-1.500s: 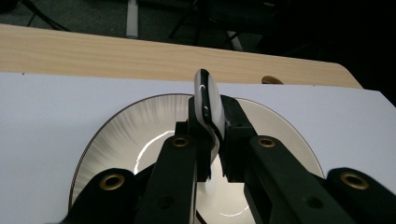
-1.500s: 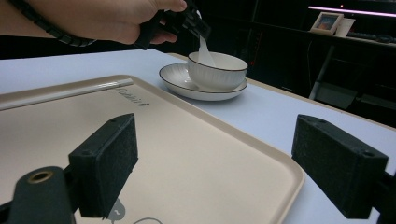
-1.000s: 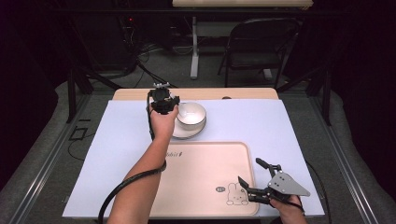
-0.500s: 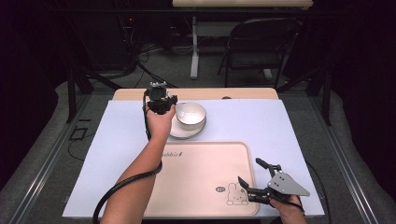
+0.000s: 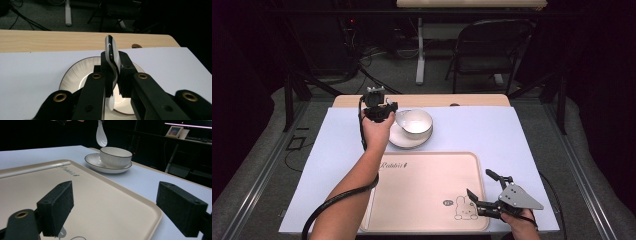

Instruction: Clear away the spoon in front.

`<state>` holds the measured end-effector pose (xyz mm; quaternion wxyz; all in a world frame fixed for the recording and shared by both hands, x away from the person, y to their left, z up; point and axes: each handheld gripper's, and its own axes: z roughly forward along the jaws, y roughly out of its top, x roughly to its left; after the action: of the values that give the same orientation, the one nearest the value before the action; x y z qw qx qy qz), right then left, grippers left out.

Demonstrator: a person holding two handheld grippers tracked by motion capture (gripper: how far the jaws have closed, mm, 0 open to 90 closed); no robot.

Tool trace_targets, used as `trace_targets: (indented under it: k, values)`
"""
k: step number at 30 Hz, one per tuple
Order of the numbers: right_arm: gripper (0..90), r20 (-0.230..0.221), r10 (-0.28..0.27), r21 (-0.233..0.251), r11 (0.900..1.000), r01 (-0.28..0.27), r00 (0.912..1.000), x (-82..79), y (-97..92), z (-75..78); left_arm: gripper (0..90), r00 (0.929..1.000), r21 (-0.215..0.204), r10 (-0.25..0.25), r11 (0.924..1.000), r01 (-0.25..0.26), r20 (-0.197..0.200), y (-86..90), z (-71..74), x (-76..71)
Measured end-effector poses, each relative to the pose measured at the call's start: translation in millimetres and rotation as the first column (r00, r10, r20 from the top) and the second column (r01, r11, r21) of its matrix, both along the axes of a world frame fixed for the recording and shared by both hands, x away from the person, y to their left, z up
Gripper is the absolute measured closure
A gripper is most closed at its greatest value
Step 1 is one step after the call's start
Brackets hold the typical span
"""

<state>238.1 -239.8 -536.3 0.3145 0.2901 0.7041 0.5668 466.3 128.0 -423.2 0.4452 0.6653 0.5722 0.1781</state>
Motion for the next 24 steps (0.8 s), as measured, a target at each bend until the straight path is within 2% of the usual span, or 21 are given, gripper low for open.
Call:
trace_targets:
  k: [7, 13, 19, 24]
  values:
    - [14.0, 0.003, 0.001, -0.003, 1.0000, -0.001, 1.0000, 0.2, -0.1, 0.0, 84.6, 0.9997, 0.007, -0.022, 0.9997, 0.022, 0.006, 5.9, 9.6, -7.3]
    - [14.0, 0.001, -0.002, 0.000, 1.0000, 0.002, 1.0000, 0.1, -0.1, -0.1, 84.6, 0.9983, 0.012, -0.058, 0.9982, 0.058, 0.002, 13.2, 11.0, -17.8]
    - [14.0, 0.001, -0.003, -0.001, 1.0000, 0.003, 1.0000, 0.0, -0.2, -0.1, 84.6, 0.9970, 0.000, -0.077, 0.9970, 0.077, 0.001, 22.9, 11.5, -28.6]
    - [14.0, -0.001, -0.004, -0.002, 1.0000, 0.004, 1.0000, 0.3, -0.4, -0.3, 84.6, 0.9949, 0.013, -0.101, 0.9948, 0.101, -0.003, 30.4, 13.7, -38.2]
